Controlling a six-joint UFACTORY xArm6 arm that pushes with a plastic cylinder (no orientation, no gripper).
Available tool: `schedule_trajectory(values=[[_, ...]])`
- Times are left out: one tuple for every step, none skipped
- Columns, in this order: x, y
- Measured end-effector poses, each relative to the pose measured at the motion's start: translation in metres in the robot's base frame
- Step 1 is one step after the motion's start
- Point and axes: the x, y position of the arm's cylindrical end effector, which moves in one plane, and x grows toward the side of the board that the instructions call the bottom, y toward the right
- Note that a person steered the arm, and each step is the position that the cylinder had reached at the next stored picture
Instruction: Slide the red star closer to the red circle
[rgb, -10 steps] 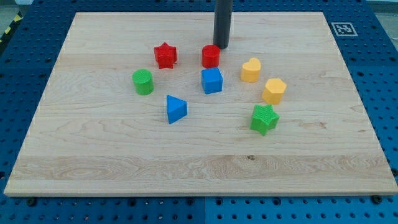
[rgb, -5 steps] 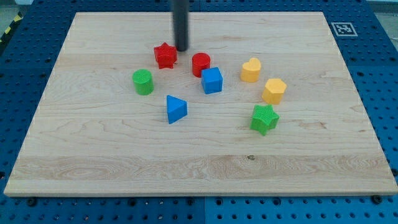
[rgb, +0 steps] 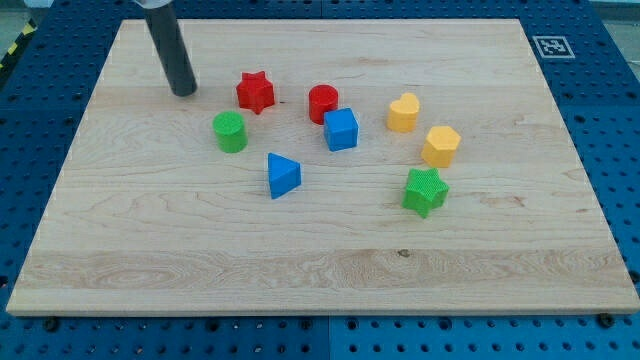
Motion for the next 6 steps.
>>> schedule_trajectory(values=[[0.009, 0.032], [0.01, 0.064], [0.01, 0.087], [0.01, 0.09], [0.01, 0.09], [0.03, 0.09]])
